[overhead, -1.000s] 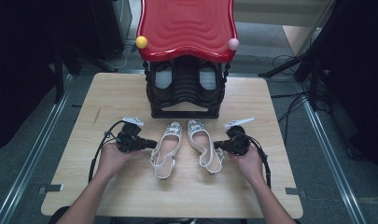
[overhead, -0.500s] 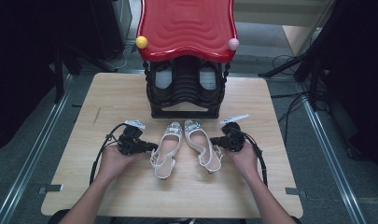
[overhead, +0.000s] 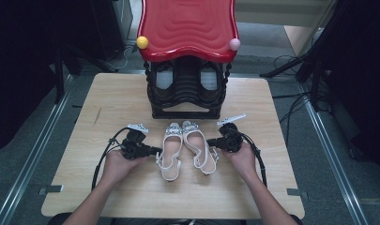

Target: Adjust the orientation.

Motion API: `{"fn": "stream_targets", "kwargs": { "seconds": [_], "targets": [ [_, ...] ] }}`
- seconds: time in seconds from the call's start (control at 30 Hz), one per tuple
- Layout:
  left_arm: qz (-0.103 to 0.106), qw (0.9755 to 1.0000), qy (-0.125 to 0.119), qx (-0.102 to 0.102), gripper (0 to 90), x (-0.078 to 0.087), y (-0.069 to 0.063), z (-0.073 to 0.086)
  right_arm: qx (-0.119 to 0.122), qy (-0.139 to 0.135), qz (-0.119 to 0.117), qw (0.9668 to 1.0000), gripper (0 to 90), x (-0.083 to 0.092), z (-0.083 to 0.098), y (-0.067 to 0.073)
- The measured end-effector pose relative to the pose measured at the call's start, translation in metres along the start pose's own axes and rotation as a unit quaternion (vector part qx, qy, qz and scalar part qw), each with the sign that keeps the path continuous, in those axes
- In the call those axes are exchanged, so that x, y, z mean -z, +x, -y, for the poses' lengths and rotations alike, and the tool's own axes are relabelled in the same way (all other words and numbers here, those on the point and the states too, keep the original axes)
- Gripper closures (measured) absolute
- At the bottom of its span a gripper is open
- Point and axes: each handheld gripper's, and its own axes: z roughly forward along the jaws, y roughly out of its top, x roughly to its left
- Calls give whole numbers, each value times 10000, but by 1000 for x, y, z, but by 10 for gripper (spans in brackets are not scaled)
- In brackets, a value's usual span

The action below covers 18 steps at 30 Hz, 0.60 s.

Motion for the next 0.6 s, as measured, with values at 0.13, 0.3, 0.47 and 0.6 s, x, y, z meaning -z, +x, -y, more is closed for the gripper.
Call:
{"fn": "stream_targets", "kwargs": {
  "seconds": [0.13, 0.3, 0.47, 0.6],
  "targets": [
    [130, 9998, 84, -98, 900, -7, -7, -1, -42, 10, 18, 10000, 900, 0, 0, 1],
    [195, 9993, 156, -281, 900, -15, -20, -2, -51, 11, 26, 10000, 900, 0, 0, 1],
    [171, 9994, 138, -273, 900, -18, -24, -1, -53, -1, 71, 10000, 900, 0, 0, 0],
    [211, 9990, 179, -365, 900, -21, -29, -1, -48, -58, 135, 9999, 900, 2, 0, -2]
  ]
}}
